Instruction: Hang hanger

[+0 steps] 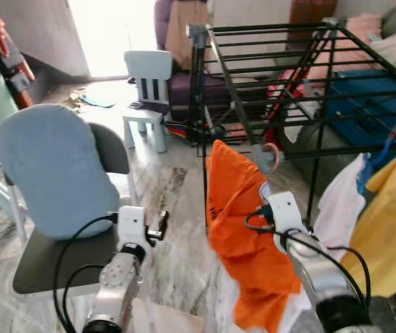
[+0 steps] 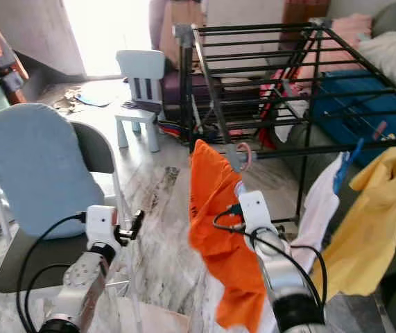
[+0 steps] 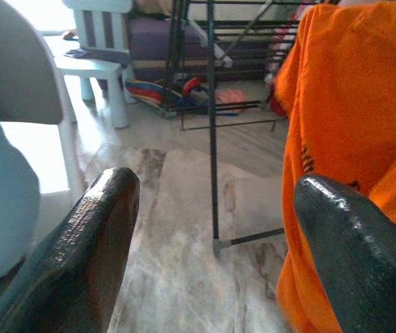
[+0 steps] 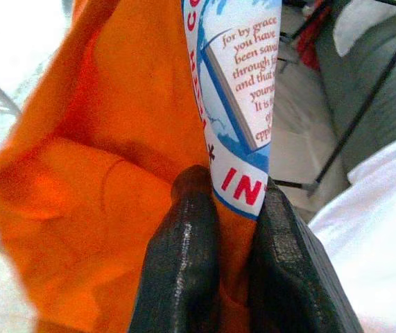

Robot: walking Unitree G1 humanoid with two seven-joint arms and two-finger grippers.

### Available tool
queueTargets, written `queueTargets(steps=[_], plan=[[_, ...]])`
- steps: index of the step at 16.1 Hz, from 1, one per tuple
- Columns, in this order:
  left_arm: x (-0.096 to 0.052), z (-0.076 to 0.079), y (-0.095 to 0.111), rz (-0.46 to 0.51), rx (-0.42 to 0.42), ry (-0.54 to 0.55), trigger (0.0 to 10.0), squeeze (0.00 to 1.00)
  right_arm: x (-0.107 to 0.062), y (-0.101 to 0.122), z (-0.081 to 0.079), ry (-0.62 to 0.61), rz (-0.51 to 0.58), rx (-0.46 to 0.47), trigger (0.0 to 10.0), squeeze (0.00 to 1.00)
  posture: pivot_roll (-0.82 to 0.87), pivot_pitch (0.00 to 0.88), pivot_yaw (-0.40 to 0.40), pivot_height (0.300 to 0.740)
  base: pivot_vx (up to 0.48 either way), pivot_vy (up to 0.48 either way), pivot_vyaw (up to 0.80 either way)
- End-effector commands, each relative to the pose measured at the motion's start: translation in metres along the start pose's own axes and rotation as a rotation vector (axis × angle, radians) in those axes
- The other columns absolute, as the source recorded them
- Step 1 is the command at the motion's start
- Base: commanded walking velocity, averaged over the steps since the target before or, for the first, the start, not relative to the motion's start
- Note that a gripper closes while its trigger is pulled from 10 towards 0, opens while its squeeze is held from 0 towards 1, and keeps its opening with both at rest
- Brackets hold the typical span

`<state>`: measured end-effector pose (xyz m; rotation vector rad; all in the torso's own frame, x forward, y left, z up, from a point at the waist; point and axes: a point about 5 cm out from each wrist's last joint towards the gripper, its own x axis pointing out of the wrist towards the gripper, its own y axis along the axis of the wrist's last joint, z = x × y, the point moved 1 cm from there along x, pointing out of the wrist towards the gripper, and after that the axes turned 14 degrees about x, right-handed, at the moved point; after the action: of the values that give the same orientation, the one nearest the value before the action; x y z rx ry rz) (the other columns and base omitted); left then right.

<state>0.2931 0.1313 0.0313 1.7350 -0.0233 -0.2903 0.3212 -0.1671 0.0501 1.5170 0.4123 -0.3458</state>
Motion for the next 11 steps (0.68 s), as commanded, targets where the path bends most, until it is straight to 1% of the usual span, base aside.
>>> queueTargets(steps=[1, 4, 5, 6, 7, 11], plan=[[0.001, -0.004, 0.004, 0.012, -0.002, -0.004, 10.0, 0.0, 0.003, 0.017, 0.003, -0.035, 0.045, 0.021, 10.0, 0.0, -0.19, 0.0, 0.026, 0.74, 0.0, 0.0, 0.0], [0.0, -0.002, 0.003, 0.007, -0.009, -0.019, 10.0, 0.0, 0.005, 0.026, 0.012, -0.089, 0.071, 0.025, 10.0, 0.0, -0.19, 0.0, 0.023, 0.74, 0.0, 0.0, 0.0], [0.0, 0.0, 0.003, 0.006, -0.01, -0.024, 10.0, 0.0, 0.006, 0.023, 0.014, -0.084, 0.046, 0.017, 10.0, 0.0, -0.2, 0.0, 0.024, 0.74, 0.0, 0.0, 0.0], [0.0, 0.0, 0.003, 0.004, -0.011, -0.028, 10.0, 0.0, 0.007, 0.021, 0.015, -0.083, 0.037, 0.03, 10.0, 0.0, -0.2, 0.0, 0.024, 0.74, 0.0, 0.0, 0.0], [0.0, 0.002, 0.003, 0.002, -0.013, -0.035, 10.0, 0.0, 0.008, 0.019, 0.015, -0.068, 0.018, 0.02, 10.0, 0.0, -0.2, 0.0, 0.027, 0.74, 0.0, 0.0, 0.0], [0.002, 0.006, 0.004, -0.001, -0.015, -0.053, 10.0, 0.0, 0.012, 0.015, 0.004, 0.009, -0.026, -0.021, 10.0, 0.0, -0.2, 0.0, 0.021, 0.74, 0.0, 0.0, 0.0]])
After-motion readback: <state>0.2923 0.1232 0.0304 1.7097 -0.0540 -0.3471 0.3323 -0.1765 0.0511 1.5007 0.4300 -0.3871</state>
